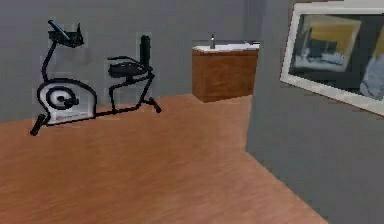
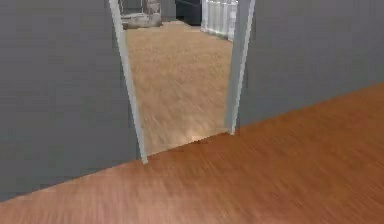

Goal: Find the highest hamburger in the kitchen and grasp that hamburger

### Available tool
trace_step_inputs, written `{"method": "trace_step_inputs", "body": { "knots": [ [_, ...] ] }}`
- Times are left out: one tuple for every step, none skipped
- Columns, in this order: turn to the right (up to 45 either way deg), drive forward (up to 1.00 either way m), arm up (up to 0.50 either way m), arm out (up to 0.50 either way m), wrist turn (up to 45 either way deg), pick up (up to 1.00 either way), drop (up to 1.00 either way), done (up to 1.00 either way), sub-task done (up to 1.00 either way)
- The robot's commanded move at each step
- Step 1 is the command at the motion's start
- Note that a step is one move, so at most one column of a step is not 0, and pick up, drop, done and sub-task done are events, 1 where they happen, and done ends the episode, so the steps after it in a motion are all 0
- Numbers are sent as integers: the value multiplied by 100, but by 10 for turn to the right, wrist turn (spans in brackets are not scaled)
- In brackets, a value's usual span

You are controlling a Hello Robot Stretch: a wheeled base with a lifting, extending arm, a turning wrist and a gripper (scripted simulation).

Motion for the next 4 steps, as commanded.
{"method": "trace_step_inputs", "body": {
  "knots": [
    [0, 100, 0, 0, 0, 0, 0, 0, 0],
    [0, 90, 0, 0, 0, 0, 0, 0, 0],
    [-420, 0, 0, 0, 0, 0, 0, 0, 0],
    [0, 5, 0, 0, 0, 0, 0, 0, 0]
  ]
}}
